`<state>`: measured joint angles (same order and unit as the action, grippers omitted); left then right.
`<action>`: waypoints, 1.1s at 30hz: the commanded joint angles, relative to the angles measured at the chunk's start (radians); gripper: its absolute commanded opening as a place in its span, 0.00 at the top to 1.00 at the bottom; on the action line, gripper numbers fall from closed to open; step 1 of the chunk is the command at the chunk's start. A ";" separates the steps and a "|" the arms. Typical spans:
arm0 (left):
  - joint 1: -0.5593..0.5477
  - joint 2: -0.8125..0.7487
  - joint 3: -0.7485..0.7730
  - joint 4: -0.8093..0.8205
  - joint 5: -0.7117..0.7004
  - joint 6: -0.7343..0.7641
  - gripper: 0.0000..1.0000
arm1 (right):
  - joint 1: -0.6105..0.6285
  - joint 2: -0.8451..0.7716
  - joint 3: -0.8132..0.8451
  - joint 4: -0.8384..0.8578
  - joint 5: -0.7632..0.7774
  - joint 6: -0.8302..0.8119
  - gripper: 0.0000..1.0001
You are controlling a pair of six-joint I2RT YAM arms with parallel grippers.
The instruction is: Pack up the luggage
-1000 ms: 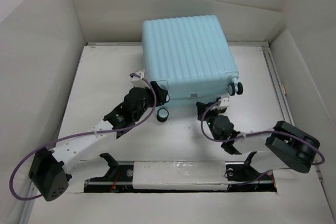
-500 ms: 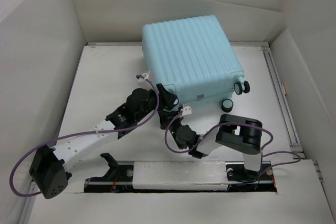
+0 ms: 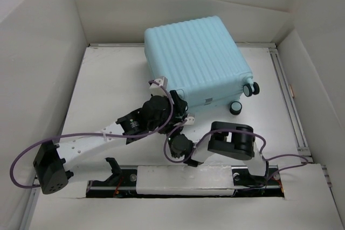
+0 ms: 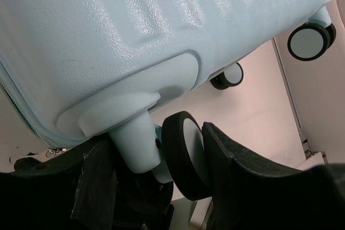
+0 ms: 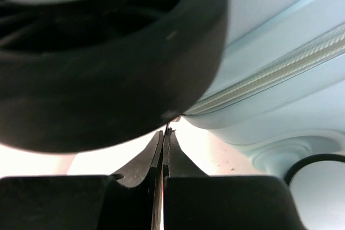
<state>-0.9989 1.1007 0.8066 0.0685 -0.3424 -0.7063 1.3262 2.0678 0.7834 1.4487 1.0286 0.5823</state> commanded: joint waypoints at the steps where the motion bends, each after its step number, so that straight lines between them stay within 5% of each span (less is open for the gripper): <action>1: -0.159 0.022 0.137 0.416 0.425 -0.019 1.00 | 0.103 0.058 0.128 0.346 -0.380 -0.007 1.00; 9: -0.181 0.019 0.198 0.341 0.358 0.011 0.99 | 0.156 0.010 0.009 0.361 -0.383 -0.022 1.00; 10: -0.181 0.008 0.212 0.308 0.297 0.045 0.92 | 0.177 -0.011 -0.031 0.361 -0.363 -0.035 0.95; 11: -0.181 -0.005 0.227 0.239 0.266 0.063 0.82 | 0.188 -0.032 -0.115 0.361 -0.326 -0.035 0.77; 12: -0.181 -0.021 0.253 0.208 0.240 0.082 0.60 | 0.197 -0.075 -0.156 0.361 -0.314 -0.035 0.67; 13: -0.159 -0.057 0.264 0.180 0.197 0.097 0.50 | 0.208 -0.095 -0.192 0.361 -0.303 -0.035 0.59; 16: -0.103 -0.145 0.276 0.090 0.165 0.136 0.28 | 0.251 -0.174 -0.317 0.351 -0.231 -0.035 0.39; 18: -0.103 -0.189 0.276 -0.009 0.025 0.163 0.24 | 0.278 -0.219 -0.372 0.314 -0.220 -0.035 0.32; 22: -0.103 -0.326 0.192 -0.113 -0.183 0.163 0.26 | 0.336 -0.382 -0.357 0.007 -0.220 -0.004 0.27; 26: -0.103 -0.472 -0.056 -0.125 -0.213 0.090 0.43 | 0.392 -0.611 -0.186 -0.811 -0.124 0.085 0.24; 33: -0.103 -0.561 -0.398 -0.086 -0.159 -0.078 0.57 | 0.458 -0.837 -0.004 -1.663 0.021 0.381 0.22</action>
<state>-1.1019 0.5560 0.5163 -0.0303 -0.5198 -0.7033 1.7718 1.3033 0.7395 0.2852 0.9554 0.8146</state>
